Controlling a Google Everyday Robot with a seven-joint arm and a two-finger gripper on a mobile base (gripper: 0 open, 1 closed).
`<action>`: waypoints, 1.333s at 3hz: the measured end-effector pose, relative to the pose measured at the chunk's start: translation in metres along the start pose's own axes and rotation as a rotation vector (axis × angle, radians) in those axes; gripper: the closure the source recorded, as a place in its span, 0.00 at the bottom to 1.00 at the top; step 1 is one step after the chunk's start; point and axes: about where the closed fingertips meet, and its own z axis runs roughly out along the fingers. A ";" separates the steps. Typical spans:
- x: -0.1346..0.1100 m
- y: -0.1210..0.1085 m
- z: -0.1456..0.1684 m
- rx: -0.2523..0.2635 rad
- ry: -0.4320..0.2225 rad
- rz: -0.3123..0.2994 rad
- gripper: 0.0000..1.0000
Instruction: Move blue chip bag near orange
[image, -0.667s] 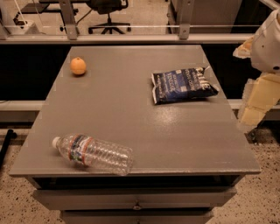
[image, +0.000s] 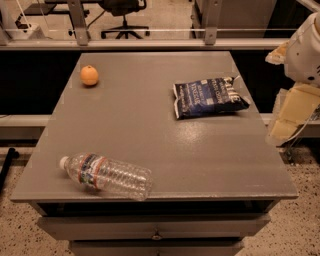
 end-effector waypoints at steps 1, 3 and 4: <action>-0.002 -0.029 0.036 0.057 -0.040 -0.016 0.00; -0.022 -0.098 0.117 0.102 -0.155 0.015 0.00; -0.033 -0.115 0.144 0.098 -0.188 0.029 0.16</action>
Offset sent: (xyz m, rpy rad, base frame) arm 0.1571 0.0097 -0.0892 0.1229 -0.1721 0.0181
